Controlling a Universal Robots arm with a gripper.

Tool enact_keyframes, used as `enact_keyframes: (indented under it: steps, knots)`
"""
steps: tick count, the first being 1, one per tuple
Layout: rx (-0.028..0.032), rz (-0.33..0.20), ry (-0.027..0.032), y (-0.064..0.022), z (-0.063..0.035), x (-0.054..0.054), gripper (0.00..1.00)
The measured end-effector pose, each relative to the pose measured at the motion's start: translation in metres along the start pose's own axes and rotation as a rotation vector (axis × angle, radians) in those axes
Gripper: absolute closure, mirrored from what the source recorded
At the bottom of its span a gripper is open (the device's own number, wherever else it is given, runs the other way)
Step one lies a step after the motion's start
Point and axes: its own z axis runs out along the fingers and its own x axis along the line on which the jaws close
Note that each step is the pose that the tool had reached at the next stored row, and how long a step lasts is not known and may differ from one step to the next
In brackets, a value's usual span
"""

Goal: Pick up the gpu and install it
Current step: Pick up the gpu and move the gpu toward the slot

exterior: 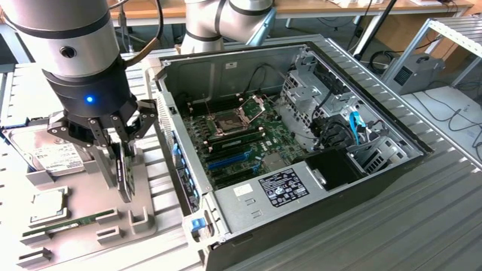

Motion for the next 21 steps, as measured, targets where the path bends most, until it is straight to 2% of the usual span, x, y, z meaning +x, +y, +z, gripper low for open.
enact_keyframes:
  steps: [21]
  knots:
    - [0.0000, 0.000, 0.0000, 0.0006, -0.0131, 0.000, 0.74]
